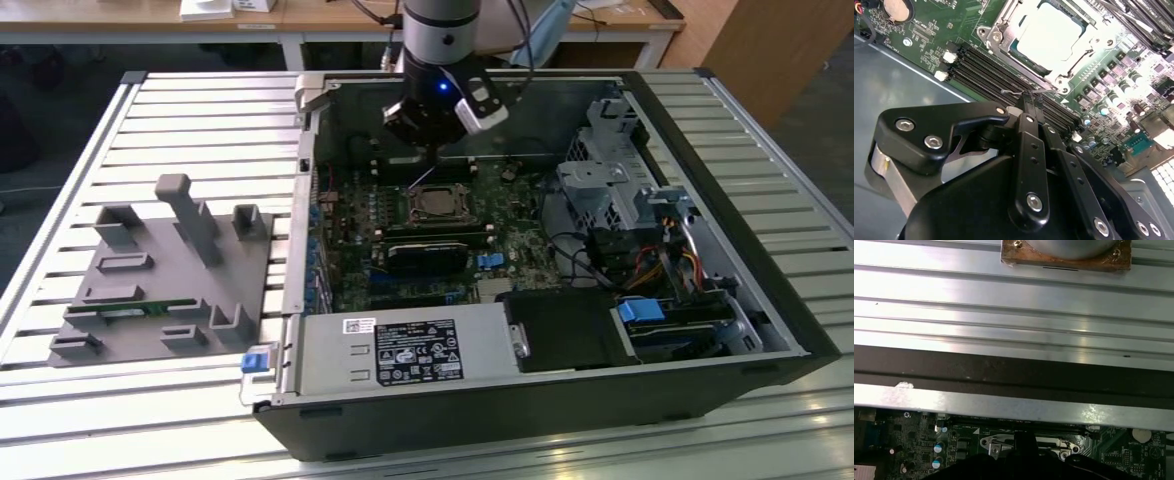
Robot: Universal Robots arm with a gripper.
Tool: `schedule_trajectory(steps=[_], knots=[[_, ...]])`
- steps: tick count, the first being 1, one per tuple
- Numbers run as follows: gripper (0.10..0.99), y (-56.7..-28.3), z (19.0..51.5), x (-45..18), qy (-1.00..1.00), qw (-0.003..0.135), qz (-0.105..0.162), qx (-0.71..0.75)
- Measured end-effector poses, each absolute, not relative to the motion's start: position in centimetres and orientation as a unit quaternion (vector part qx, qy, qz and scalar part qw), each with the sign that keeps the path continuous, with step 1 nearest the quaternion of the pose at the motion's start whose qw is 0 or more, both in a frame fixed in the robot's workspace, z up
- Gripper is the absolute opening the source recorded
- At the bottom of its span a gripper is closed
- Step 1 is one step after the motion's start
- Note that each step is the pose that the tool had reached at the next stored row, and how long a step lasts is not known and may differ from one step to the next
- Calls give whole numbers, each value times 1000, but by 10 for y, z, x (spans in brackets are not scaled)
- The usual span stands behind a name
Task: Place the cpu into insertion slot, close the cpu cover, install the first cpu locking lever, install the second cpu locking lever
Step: 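Install the first cpu locking lever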
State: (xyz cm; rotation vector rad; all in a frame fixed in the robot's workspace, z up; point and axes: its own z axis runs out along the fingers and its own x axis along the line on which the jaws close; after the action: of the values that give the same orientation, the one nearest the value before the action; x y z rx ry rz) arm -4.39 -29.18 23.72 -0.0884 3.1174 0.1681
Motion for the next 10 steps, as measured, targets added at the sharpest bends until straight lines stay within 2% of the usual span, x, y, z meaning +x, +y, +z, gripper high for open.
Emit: schedule_trajectory(steps=[10], knots=[[106,-291,233,-37,998,9,53,-25]])
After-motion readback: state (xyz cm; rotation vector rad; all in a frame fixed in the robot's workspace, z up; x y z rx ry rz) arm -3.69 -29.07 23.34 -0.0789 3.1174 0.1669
